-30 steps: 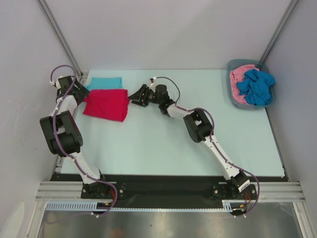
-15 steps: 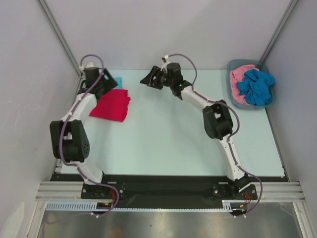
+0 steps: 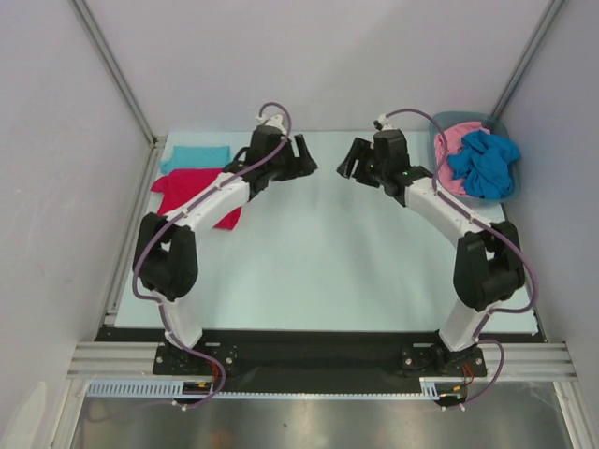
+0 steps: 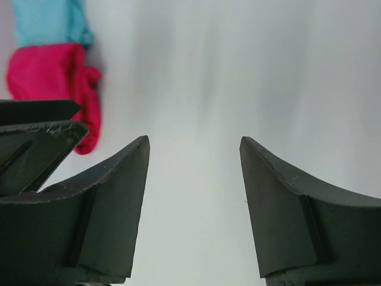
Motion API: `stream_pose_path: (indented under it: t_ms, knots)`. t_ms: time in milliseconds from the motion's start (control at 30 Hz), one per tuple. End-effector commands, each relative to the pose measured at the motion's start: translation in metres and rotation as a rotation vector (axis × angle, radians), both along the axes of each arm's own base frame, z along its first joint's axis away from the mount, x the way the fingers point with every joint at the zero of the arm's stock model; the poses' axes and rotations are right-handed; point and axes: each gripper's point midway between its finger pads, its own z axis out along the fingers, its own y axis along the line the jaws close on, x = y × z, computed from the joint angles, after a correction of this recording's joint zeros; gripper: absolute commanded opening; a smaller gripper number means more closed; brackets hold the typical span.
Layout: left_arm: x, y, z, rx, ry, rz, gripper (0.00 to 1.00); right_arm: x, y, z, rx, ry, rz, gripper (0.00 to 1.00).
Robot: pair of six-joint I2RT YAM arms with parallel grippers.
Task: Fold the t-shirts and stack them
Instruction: Reset both grippers
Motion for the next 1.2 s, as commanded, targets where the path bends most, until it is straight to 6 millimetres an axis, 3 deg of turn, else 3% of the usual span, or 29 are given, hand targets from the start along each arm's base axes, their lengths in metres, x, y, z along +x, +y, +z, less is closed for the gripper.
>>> stream_pose_path:
  t_ms: [0,67,133,167,200,267,300,333,367,400,500,700,867,1100,1167]
  knots:
    - [-0.032,-0.060,-0.003,-0.049,0.013,-0.182,0.80,-0.023,-0.046,-0.008,-0.121,0.019,-0.136,0.67]
    - [-0.047,-0.081,-0.014,-0.056,0.032,-0.246,0.80,-0.034,-0.068,-0.016,-0.176,0.042,-0.218,0.68]
    - [-0.073,-0.109,-0.019,-0.074,0.029,-0.340,0.80,-0.050,-0.088,-0.024,-0.234,0.064,-0.261,0.68]
    - [-0.087,-0.112,-0.036,-0.068,0.065,-0.357,0.80,-0.052,-0.103,-0.025,-0.276,0.063,-0.312,0.68]
    - [-0.103,-0.124,-0.036,-0.081,0.068,-0.392,0.80,-0.057,-0.118,-0.027,-0.296,0.070,-0.341,0.68]
    - [-0.121,-0.125,-0.055,-0.066,0.096,-0.385,0.80,-0.062,-0.139,-0.032,-0.308,0.084,-0.379,0.69]
    - [-0.132,-0.128,-0.052,-0.061,0.086,-0.390,0.80,-0.065,-0.159,-0.035,-0.298,0.092,-0.416,0.69]
    - [-0.135,-0.125,-0.053,-0.061,0.079,-0.373,0.80,-0.065,-0.162,-0.034,-0.266,0.089,-0.420,0.68]
    - [-0.137,-0.112,-0.069,-0.018,0.091,-0.320,0.80,-0.066,-0.166,-0.033,-0.244,0.089,-0.435,0.68]
    - [-0.139,-0.105,-0.060,-0.014,0.065,-0.295,0.80,-0.067,-0.168,-0.032,-0.234,0.083,-0.441,0.68]
    - [-0.130,-0.077,-0.059,0.076,-0.006,-0.200,0.80,-0.075,-0.168,-0.035,-0.219,0.053,-0.426,0.68]
    - [-0.116,-0.037,-0.012,0.195,-0.188,-0.110,0.82,-0.081,-0.166,-0.042,-0.210,-0.021,-0.375,0.68]
    - [-0.110,-0.032,0.009,0.173,-0.228,-0.092,0.85,-0.078,-0.150,-0.034,-0.150,-0.070,-0.303,0.70]
    - [-0.117,-0.028,-0.002,0.147,-0.178,-0.090,0.86,-0.070,-0.137,-0.029,-0.070,-0.053,-0.300,0.75]
    - [-0.119,-0.028,-0.004,0.143,-0.171,-0.094,0.86,-0.070,-0.134,-0.025,-0.072,-0.064,-0.297,0.81]
